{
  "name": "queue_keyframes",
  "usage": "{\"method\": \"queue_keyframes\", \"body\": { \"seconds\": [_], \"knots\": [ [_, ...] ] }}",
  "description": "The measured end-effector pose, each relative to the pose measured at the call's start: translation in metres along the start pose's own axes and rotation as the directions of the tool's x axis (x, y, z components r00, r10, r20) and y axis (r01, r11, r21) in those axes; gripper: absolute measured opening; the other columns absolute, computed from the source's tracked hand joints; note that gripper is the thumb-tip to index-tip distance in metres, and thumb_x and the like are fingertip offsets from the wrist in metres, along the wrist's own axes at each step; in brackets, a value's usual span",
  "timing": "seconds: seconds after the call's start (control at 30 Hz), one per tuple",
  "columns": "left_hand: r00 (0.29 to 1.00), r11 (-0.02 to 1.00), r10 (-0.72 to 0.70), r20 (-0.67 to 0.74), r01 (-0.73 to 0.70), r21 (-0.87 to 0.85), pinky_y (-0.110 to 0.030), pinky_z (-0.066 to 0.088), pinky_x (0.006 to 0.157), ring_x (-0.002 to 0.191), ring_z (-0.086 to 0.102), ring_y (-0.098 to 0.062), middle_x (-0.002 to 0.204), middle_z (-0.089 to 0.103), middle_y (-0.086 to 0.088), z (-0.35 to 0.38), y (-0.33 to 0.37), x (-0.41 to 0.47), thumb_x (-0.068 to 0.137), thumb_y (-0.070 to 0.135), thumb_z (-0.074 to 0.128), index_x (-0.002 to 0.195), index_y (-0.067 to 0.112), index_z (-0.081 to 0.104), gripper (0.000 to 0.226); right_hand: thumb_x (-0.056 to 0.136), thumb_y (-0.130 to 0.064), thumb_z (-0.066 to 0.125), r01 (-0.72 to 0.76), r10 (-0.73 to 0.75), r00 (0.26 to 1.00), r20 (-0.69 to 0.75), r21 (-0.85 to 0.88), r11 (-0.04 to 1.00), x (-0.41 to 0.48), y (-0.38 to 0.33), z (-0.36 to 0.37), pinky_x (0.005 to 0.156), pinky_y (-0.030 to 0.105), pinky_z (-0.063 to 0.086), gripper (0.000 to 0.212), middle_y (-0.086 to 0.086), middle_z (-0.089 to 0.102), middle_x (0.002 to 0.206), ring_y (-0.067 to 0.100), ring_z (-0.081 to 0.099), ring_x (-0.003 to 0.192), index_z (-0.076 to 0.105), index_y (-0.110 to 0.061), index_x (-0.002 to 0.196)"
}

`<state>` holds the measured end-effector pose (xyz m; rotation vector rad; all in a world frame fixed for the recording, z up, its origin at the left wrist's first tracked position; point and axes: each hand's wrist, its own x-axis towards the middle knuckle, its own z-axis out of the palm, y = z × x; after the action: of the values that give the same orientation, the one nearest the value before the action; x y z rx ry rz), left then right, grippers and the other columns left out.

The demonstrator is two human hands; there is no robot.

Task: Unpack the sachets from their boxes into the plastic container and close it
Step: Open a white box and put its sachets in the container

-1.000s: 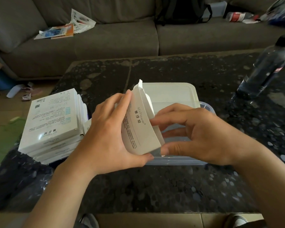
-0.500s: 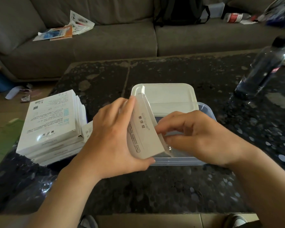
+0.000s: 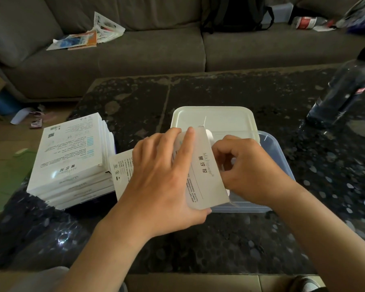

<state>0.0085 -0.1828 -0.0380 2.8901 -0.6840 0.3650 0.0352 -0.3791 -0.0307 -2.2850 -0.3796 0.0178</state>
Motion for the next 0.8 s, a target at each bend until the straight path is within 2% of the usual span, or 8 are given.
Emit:
{"method": "queue_keyframes", "body": {
  "seconds": [0.17,0.27,0.37,0.47,0.53,0.63,0.7,0.8],
  "knots": [
    [1.000,1.000,-0.013,0.015,0.013,0.011,-0.053,0.033,0.114,0.137,0.038,-0.034,0.153,0.038,-0.012,0.000,-0.001,0.000,0.058,0.083,0.058,0.160,0.012,0.025,0.128,0.086,-0.014,0.077,-0.095,0.051,0.983,0.175,0.259,0.961,0.005,-0.002,0.000,0.063,0.013,0.053,0.011,-0.014,0.074,0.086,0.001,0.069,0.078,0.077,-0.022,0.095],
    [1.000,1.000,-0.016,0.024,0.016,0.024,-0.054,0.034,0.114,0.138,0.039,-0.035,0.154,0.038,-0.012,0.000,-0.003,-0.001,0.057,0.081,0.068,0.160,0.013,0.025,0.131,0.086,-0.018,0.078,-0.095,0.035,0.977,0.211,0.282,0.955,0.005,-0.001,0.001,0.068,0.015,0.052,0.015,-0.010,0.072,0.091,0.005,0.068,0.082,0.080,-0.030,0.096],
    [1.000,0.999,-0.023,0.010,0.022,0.022,-0.055,0.034,0.114,0.138,0.039,-0.036,0.154,0.038,-0.013,0.000,-0.004,-0.001,0.057,0.080,0.069,0.160,0.012,0.025,0.131,0.086,-0.018,0.077,-0.093,0.026,0.975,0.222,0.295,0.951,0.005,-0.002,0.002,0.071,0.016,0.054,0.020,-0.009,0.071,0.094,0.005,0.068,0.089,0.080,-0.032,0.100],
    [1.000,1.000,-0.017,-0.002,0.017,0.005,-0.056,0.035,0.114,0.138,0.040,-0.036,0.154,0.038,-0.014,0.000,-0.004,-0.001,0.060,0.081,0.063,0.160,0.012,0.025,0.128,0.087,-0.013,0.077,-0.112,0.050,0.980,0.190,0.332,0.936,0.006,-0.004,0.003,0.069,0.019,0.057,0.017,-0.009,0.072,0.095,0.006,0.070,0.089,0.080,-0.022,0.101],
    [1.000,1.000,-0.015,-0.005,0.015,-0.008,-0.056,0.035,0.114,0.138,0.040,-0.036,0.154,0.038,-0.013,0.000,-0.004,-0.001,0.060,0.082,0.058,0.160,0.011,0.024,0.127,0.084,-0.009,0.078,-0.143,0.083,0.982,0.171,0.376,0.915,0.006,-0.006,0.004,0.070,0.027,0.062,0.009,-0.002,0.075,0.093,0.013,0.073,0.088,0.078,-0.010,0.094],
    [1.000,1.000,-0.010,-0.012,0.010,-0.021,-0.054,0.033,0.115,0.138,0.037,-0.034,0.154,0.037,-0.013,-0.001,-0.005,0.000,0.059,0.082,0.055,0.160,0.012,0.024,0.127,0.083,-0.003,0.077,-0.171,0.114,0.981,0.157,0.423,0.890,0.005,-0.006,0.004,0.074,0.040,0.063,0.012,0.011,0.076,0.089,0.025,0.075,0.086,0.069,0.006,0.085],
    [1.000,1.000,-0.006,-0.016,0.006,-0.026,-0.051,0.031,0.116,0.138,0.035,-0.032,0.154,0.036,-0.012,-0.001,-0.006,-0.001,0.058,0.083,0.054,0.161,0.012,0.023,0.128,0.085,-0.003,0.074,-0.213,0.130,0.972,0.194,0.509,0.834,0.004,-0.004,0.003,0.076,0.042,0.063,0.015,0.016,0.076,0.090,0.028,0.075,0.087,0.063,0.008,0.081],
    [1.000,0.999,-0.021,-0.011,0.020,-0.045,-0.051,0.030,0.116,0.138,0.034,-0.032,0.155,0.034,-0.010,-0.001,-0.012,-0.001,0.057,0.084,0.056,0.161,0.013,0.019,0.131,0.077,-0.018,0.072,-0.318,0.200,0.948,0.248,0.718,0.619,0.003,-0.004,-0.004,0.076,0.042,0.058,0.021,0.027,0.071,0.096,0.035,0.071,0.091,0.057,-0.003,0.076]
  ]
}}
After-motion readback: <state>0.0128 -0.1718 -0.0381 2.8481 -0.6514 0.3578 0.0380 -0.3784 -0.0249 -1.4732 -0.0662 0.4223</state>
